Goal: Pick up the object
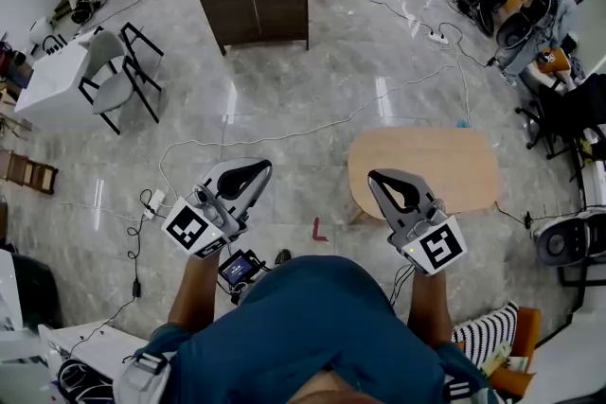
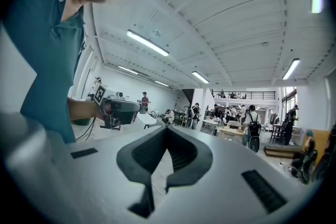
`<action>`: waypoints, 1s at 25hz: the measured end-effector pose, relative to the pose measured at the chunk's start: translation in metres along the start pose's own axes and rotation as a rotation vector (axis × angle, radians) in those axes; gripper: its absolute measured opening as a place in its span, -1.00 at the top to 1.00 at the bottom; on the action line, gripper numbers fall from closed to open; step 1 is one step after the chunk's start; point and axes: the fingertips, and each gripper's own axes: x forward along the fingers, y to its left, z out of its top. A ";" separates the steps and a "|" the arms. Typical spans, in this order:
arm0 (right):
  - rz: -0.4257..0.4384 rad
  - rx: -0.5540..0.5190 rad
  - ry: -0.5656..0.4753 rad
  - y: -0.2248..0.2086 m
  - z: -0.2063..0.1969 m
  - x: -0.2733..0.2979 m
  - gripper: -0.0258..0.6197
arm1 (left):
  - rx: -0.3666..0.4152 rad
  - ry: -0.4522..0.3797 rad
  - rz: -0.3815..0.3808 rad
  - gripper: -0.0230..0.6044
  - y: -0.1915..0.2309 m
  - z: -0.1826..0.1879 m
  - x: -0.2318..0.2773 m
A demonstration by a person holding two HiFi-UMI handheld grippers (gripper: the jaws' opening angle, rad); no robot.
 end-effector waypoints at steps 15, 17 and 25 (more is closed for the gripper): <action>0.014 0.027 -0.077 -0.001 0.000 -0.016 0.88 | 0.050 0.010 0.056 0.91 -0.031 -0.010 0.013; 0.012 0.023 -0.074 -0.004 -0.002 -0.011 0.88 | 0.048 0.010 0.053 0.92 -0.026 -0.011 0.014; -0.013 0.025 -0.052 -0.002 0.002 0.044 0.88 | 0.044 0.020 0.020 0.92 0.023 -0.014 0.000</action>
